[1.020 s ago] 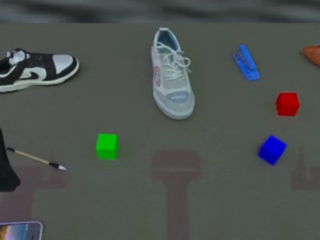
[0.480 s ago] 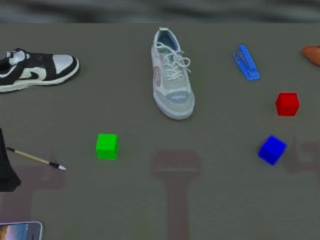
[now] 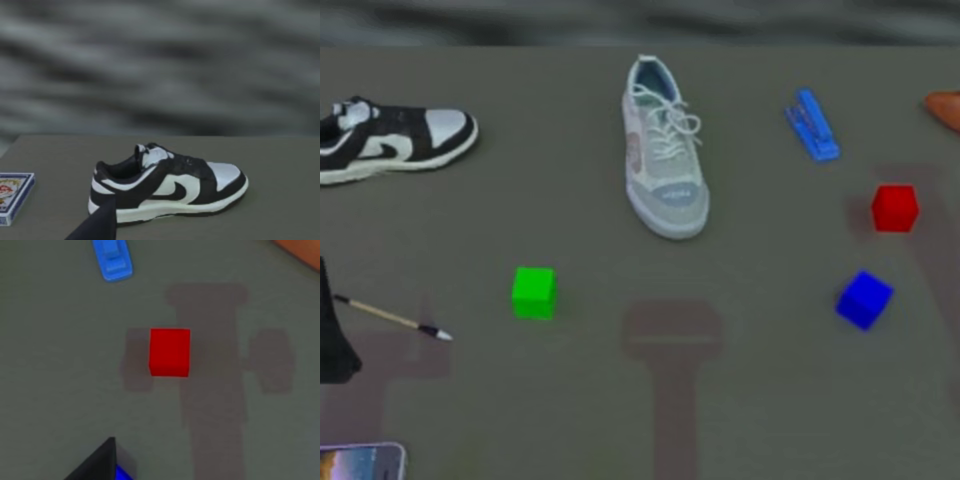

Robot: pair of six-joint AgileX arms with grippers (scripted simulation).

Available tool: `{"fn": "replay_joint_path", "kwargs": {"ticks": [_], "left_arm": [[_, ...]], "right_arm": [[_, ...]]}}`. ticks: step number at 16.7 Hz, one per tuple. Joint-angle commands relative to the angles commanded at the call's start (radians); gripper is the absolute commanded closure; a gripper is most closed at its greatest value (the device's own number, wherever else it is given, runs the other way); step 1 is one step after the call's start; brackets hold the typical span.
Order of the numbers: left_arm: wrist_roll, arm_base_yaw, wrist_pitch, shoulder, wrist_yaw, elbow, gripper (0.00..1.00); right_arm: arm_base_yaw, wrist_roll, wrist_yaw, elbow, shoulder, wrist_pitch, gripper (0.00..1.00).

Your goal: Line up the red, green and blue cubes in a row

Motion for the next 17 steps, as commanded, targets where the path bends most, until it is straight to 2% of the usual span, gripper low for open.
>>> {"fn": "replay_joint_path", "kwargs": {"ticks": [5, 9, 13, 17], "left_arm": [[0.000, 0.000, 0.000, 0.000, 0.000, 0.000, 0.00], [0.000, 0.000, 0.000, 0.000, 0.000, 0.000, 0.00], [0.000, 0.000, 0.000, 0.000, 0.000, 0.000, 0.00], [0.000, 0.000, 0.000, 0.000, 0.000, 0.000, 0.00]], "right_arm": [[0.025, 0.030, 0.007, 0.440, 0.539, -0.291, 0.00], [0.040, 0.052, 0.005, 0.731, 0.848, -0.460, 0.00], [0.048, 0.068, 0.002, 0.931, 1.044, -0.558, 0.00], [0.050, 0.072, 0.000, 0.979, 1.089, -0.581, 0.00]]}}
